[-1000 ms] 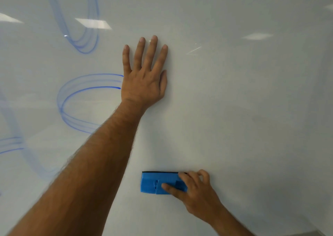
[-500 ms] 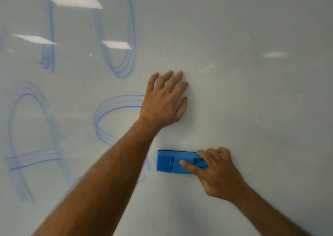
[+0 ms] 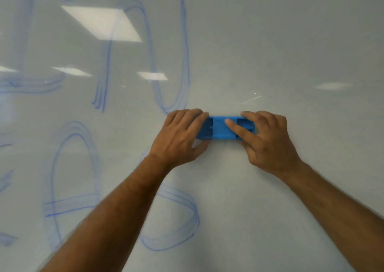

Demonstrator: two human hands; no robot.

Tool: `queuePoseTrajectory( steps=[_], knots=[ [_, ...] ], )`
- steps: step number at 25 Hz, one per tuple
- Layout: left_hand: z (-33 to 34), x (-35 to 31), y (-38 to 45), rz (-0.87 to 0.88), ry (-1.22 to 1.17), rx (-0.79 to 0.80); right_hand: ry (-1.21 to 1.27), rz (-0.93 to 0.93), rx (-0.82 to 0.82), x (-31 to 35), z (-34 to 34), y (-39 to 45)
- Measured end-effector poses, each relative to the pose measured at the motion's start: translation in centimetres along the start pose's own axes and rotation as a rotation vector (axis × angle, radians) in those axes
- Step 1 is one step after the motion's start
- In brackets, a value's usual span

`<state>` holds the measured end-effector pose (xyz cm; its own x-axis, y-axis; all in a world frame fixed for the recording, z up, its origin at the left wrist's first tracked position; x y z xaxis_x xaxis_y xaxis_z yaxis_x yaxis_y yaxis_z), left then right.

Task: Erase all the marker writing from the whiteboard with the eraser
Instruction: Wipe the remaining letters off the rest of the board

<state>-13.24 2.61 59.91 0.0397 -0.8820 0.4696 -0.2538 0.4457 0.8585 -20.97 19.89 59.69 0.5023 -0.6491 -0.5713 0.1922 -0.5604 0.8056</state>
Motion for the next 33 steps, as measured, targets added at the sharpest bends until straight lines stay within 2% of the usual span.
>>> queuePoseTrajectory(
  steps=[3, 5, 7, 12, 13, 14, 17, 18, 19, 21, 25, 26, 27, 30, 31, 32, 33],
  knots=[
    [-0.6, 2.8, -0.3, 0.001, 0.037, 0.003, 0.068, 0.118, -0.023, -1.5, 0.4, 3.5],
    [-1.2, 5.2, -0.8, -0.066, 0.060, -0.030, 0.105, 0.268, -0.059, -3.6, 0.4, 5.0],
    [-2.2, 7.8, -0.9, -0.152, 0.052, -0.089, 0.100, 0.385, -0.028, -5.2, 1.2, 5.8],
    [-4.0, 14.2, -0.5, -0.607, -0.183, -0.233, 0.034, 0.460, -0.018, -4.6, 3.1, 5.3],
    [-4.0, 14.1, -0.2, -0.600, -0.198, -0.243, 0.029, 0.459, -0.023, -4.5, 3.3, 5.1],
    [-3.9, 13.1, 0.4, -0.499, -0.170, -0.246, 0.026, 0.455, -0.026, -4.4, 3.3, 5.1],
    [-2.2, 7.9, 0.8, 0.097, -0.025, -0.134, 0.020, 0.443, -0.022, -4.4, 3.1, 5.1],
    [-1.6, 7.0, 0.5, 0.230, 0.013, -0.070, 0.019, 0.439, -0.018, -4.4, 3.1, 5.1],
    [-1.4, 6.8, 0.4, 0.291, 0.043, -0.036, 0.017, 0.437, -0.017, -4.3, 3.2, 5.0],
    [-2.0, 8.4, 0.9, 0.197, 0.087, -0.093, 0.008, 0.438, -0.025, -4.3, 3.1, 5.0],
    [-4.3, 14.6, 2.6, -0.383, -0.029, -0.237, -0.003, 0.438, -0.035, -4.4, 3.1, 4.9],
    [-4.4, 14.9, 2.8, -0.439, -0.066, -0.253, -0.006, 0.438, -0.036, -4.4, 3.1, 4.9],
    [-4.3, 14.2, 3.1, -0.385, -0.071, -0.263, -0.008, 0.437, -0.036, -4.3, 3.1, 5.0],
    [-2.5, 8.9, 2.9, 0.143, 0.025, -0.170, -0.003, 0.431, -0.042, -4.4, 3.1, 5.0],
    [-2.1, 8.1, 2.7, 0.247, 0.058, -0.121, -0.003, 0.429, -0.048, -4.3, 3.1, 5.0],
    [-2.1, 8.3, 2.8, 0.265, 0.081, -0.106, -0.001, 0.427, -0.053, -4.3, 3.1, 5.0],
    [-2.4, 9.3, 3.3, 0.199, 0.102, -0.137, 0.005, 0.427, -0.056, -4.3, 3.1, 5.0]
  ],
)
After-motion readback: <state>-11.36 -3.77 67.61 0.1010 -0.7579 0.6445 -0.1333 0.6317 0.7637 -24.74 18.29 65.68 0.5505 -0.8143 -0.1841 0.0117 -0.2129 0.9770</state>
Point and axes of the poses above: each hand's wrist, its own y-axis towards the middle knuckle, its own z-axis out of the palm, x = y × z, the point moved 8 cm from there along y, towards the middle knuckle, and after that the axes turned 13 degrees about x, right-handed, at the moved point
